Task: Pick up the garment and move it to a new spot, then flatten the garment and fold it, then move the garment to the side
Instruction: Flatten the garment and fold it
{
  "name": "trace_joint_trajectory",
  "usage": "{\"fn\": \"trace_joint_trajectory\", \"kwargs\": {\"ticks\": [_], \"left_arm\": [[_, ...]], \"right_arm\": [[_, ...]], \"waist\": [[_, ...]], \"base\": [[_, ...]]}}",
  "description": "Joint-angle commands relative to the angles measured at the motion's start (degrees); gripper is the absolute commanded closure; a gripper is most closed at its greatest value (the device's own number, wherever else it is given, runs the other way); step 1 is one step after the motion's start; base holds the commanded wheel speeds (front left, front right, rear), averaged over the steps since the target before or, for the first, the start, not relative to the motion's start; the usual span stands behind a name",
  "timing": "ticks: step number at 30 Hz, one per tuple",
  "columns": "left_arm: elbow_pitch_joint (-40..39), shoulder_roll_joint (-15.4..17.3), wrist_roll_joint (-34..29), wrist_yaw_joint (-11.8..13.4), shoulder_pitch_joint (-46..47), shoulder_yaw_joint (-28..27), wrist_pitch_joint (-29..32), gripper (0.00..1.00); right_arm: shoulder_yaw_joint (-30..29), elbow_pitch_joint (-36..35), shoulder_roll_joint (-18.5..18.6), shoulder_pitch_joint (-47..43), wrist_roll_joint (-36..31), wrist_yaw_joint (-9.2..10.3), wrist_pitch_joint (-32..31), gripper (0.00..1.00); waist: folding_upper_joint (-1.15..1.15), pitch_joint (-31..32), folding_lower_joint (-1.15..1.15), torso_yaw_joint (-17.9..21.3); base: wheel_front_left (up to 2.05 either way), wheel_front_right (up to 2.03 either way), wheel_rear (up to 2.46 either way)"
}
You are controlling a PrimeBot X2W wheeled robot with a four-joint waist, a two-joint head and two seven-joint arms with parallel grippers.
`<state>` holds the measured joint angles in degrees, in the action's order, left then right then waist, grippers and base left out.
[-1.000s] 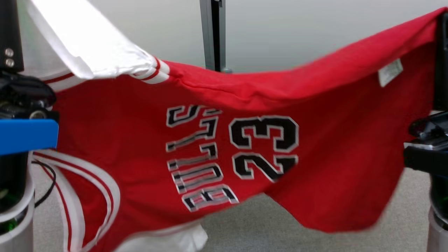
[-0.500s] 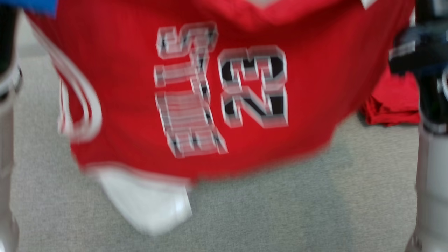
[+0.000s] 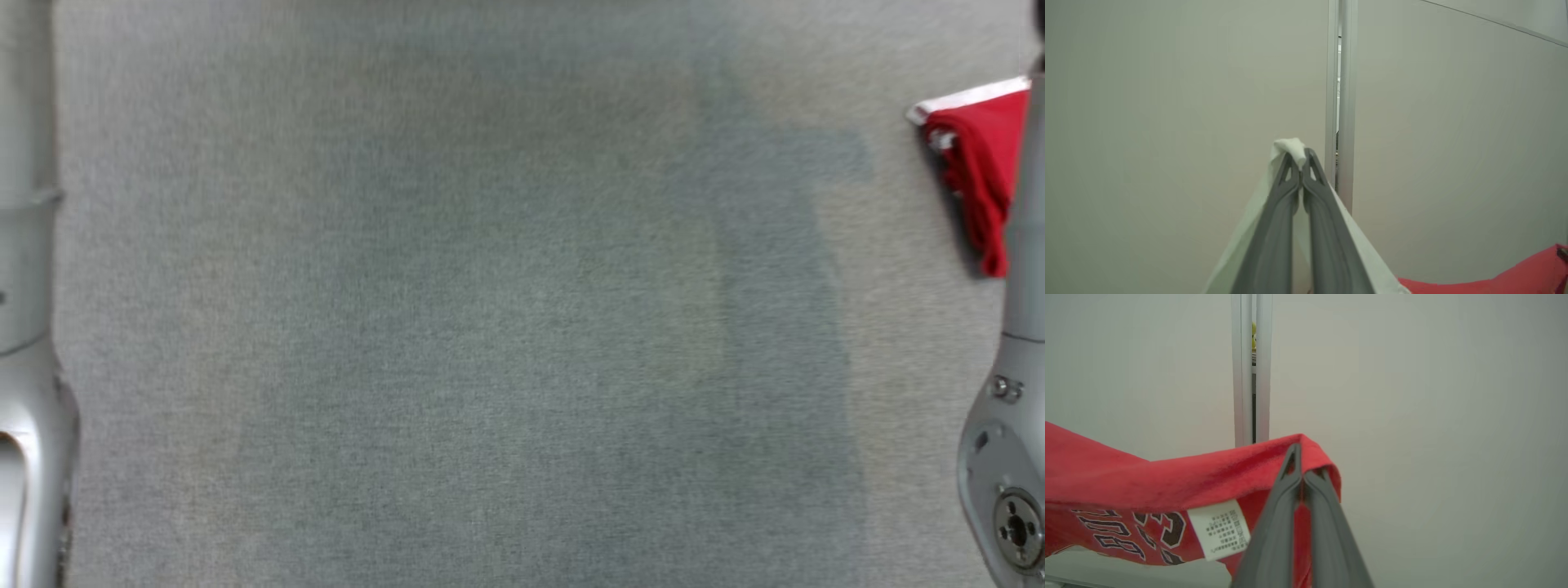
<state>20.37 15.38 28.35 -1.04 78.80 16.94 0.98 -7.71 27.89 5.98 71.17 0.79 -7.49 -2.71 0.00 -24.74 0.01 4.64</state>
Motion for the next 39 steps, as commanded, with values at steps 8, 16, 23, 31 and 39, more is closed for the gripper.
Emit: {"fn": "trace_joint_trajectory", "kwargs": {"ticks": [8,16,23,31,39], "left_arm": [[5.0,-0.7,1.9,-2.3,-10.8,0.8,-6.1,1.0],[1.3,0.2,4.3,-3.5,-24.0,0.1,-12.1,1.0],[-7.8,1.4,5.4,-2.3,-37.6,-1.9,-14.9,1.0],[-20.4,1.3,5.6,0.7,-55.4,-4.4,-16.0,1.0],[-32.5,2.1,5.6,5.3,-75.3,-4.8,-15.6,1.0]], "right_arm": [[-0.5,14.7,-1.6,-4.9,-3.2,-0.01,9.5,1.0],[2.1,20.6,-1.8,-10.1,1.0,-0.01,16.9,1.0],[4.9,13.2,-2.1,-18.0,8.1,-0.01,18.0,1.0],[7.1,0.3,-2.0,-34.2,13.1,-0.01,18.0,1.0],[6.8,-11.2,-2.5,-52.2,14.3,-0.01,15.3,1.0]], "waist": [[0.0,-7.4,-0.01,-2.7],[0.0,-8.2,-0.01,-1.8],[0.0,-5.4,-0.01,-0.7],[0.0,2.9,-0.01,-0.4],[0.0,12.4,-0.01,0.2]], "base": [[0.0,0.0,0.0],[0.0,0.0,0.0],[0.0,0.0,0.0],[0.0,0.0,0.0],[0.0,0.0,0.0]]}}
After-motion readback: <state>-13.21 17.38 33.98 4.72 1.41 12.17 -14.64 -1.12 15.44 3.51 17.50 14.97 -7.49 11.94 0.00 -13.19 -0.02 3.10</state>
